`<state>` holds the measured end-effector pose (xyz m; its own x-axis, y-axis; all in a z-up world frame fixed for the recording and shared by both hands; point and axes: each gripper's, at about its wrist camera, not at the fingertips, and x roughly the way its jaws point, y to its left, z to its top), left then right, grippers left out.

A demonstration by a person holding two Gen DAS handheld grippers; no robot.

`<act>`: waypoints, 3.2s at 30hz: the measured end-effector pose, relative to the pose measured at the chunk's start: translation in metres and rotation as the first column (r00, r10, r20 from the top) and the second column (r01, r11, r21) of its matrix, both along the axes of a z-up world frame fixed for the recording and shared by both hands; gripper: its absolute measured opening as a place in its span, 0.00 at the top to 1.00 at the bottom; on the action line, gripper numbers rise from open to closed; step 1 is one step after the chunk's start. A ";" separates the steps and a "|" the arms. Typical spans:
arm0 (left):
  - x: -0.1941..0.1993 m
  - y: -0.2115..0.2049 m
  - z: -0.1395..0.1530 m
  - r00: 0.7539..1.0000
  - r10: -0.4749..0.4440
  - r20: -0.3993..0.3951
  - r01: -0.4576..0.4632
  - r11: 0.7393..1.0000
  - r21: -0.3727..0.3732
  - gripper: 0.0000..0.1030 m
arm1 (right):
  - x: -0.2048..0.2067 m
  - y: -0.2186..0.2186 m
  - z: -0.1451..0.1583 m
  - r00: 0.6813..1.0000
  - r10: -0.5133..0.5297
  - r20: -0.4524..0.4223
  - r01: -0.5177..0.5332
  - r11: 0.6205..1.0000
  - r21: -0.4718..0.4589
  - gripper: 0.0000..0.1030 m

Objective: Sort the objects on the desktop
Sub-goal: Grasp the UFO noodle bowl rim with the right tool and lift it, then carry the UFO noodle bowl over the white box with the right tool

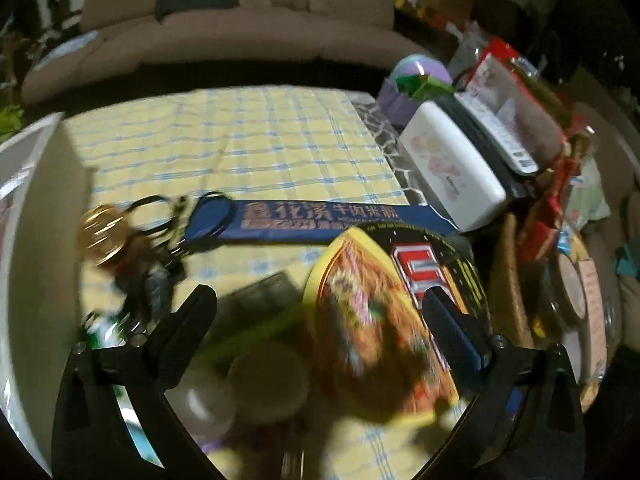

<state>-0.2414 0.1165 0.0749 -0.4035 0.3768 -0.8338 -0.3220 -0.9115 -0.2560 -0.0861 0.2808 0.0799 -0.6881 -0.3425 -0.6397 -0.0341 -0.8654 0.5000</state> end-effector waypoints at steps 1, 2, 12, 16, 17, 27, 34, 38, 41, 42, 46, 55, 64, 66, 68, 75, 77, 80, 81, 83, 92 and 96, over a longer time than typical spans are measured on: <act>-0.005 0.005 -0.004 1.000 -0.004 0.012 0.004 1.000 -0.009 0.05 | -0.002 -0.002 -0.002 1.000 0.001 0.013 -0.001 1.000 0.006 0.44; -0.010 0.010 -0.009 1.000 -0.013 0.017 0.014 0.999 -0.031 0.07 | -0.002 -0.003 -0.003 1.000 -0.011 0.017 0.011 1.000 0.016 0.45; -0.028 0.037 -0.035 0.994 -0.099 0.037 0.101 0.992 -0.077 0.18 | 0.004 0.002 -0.029 0.980 -0.153 0.124 0.172 0.971 -0.163 0.56; -0.028 0.039 -0.038 0.992 -0.102 0.079 0.100 0.995 0.023 0.43 | -0.004 0.007 -0.039 0.979 -0.180 0.099 0.193 0.969 -0.154 0.50; -0.026 0.041 -0.036 0.992 -0.097 0.077 0.095 0.995 0.028 0.43 | -0.005 0.004 -0.037 0.983 -0.167 0.074 0.175 0.978 -0.111 0.49; 0.010 0.032 -0.006 0.996 -0.092 0.006 0.092 0.996 -0.018 0.44 | 0.006 -0.004 -0.005 0.992 -0.118 -0.038 0.120 0.992 0.050 0.54; 0.049 -0.023 0.066 0.996 -0.062 -0.065 0.069 0.990 0.126 0.45 | 0.038 -0.025 0.062 0.979 0.025 -0.200 0.012 0.983 0.183 0.54; 0.081 -0.068 0.116 0.991 -0.046 -0.127 0.066 0.985 0.162 0.45 | 0.064 -0.052 0.106 0.950 0.121 -0.289 -0.054 0.972 0.230 0.54; 0.103 -0.116 0.143 0.987 -0.009 -0.163 0.037 0.985 0.168 0.41 | 0.077 -0.085 0.127 0.931 0.190 -0.312 -0.120 0.966 0.230 0.54; 0.109 -0.132 0.149 0.986 0.006 -0.169 0.023 0.986 0.165 0.40 | 0.078 -0.102 0.132 0.924 0.216 -0.315 -0.148 0.963 0.225 0.54; 0.128 -0.214 0.167 0.980 0.093 -0.175 -0.061 0.981 0.182 0.40 | 0.074 -0.172 0.143 0.898 0.315 -0.308 -0.267 0.945 0.188 0.54; 0.133 -0.381 0.157 0.937 0.314 -0.154 -0.280 0.938 0.206 0.31 | 0.033 -0.326 0.130 0.837 0.497 -0.228 -0.491 0.867 0.085 0.54; 0.095 -0.473 0.070 0.909 0.416 -0.032 -0.401 0.891 0.211 0.31 | -0.043 -0.437 0.079 0.820 0.568 -0.071 -0.557 0.820 0.131 0.54; 0.092 -0.479 0.060 0.909 0.416 -0.023 -0.402 0.891 0.211 0.31 | -0.052 -0.446 0.070 0.818 0.572 -0.058 -0.560 0.816 0.143 0.54; 0.089 -0.483 0.052 0.910 0.413 -0.022 -0.401 0.894 0.200 0.31 | -0.058 -0.452 0.063 0.816 0.575 -0.054 -0.563 0.813 0.149 0.54; 0.100 -0.468 0.060 0.929 0.370 -0.024 -0.356 0.908 0.223 0.31 | -0.056 -0.440 0.065 0.813 0.582 -0.035 -0.575 0.810 0.116 0.54; 0.108 -0.452 0.071 0.943 0.333 -0.029 -0.317 0.919 0.235 0.31 | -0.048 -0.419 0.076 0.811 0.584 -0.037 -0.577 0.809 0.114 0.54; 0.121 -0.421 0.080 0.962 0.273 -0.024 -0.261 0.938 0.230 0.25 | -0.036 -0.386 0.088 0.809 0.587 -0.025 -0.582 0.807 0.106 0.54; 0.123 -0.412 0.079 0.966 0.259 -0.016 -0.249 0.942 0.223 0.24 | -0.033 -0.378 0.088 0.810 0.586 -0.014 -0.582 0.807 0.103 0.54; 0.126 -0.392 0.071 0.971 0.237 0.010 -0.234 0.952 0.195 0.24 | -0.028 -0.361 0.084 0.818 0.575 0.026 -0.574 0.812 0.101 0.54; 0.141 -0.345 0.042 0.973 0.205 0.103 -0.216 0.971 0.105 0.18 | -0.015 -0.331 0.046 0.837 0.531 0.134 -0.538 0.843 0.019 0.53; 0.147 -0.337 0.048 0.973 0.171 0.158 -0.192 0.972 0.132 0.18 | -0.009 -0.321 0.051 0.829 0.541 0.143 -0.548 0.836 0.012 0.53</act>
<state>-0.0939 -0.2208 0.1231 -0.3558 0.4297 -0.8299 -0.1043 -0.9007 -0.4217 -0.0954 -0.0401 0.1311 -0.3103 -0.6025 -0.7353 0.3898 -0.7861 0.4796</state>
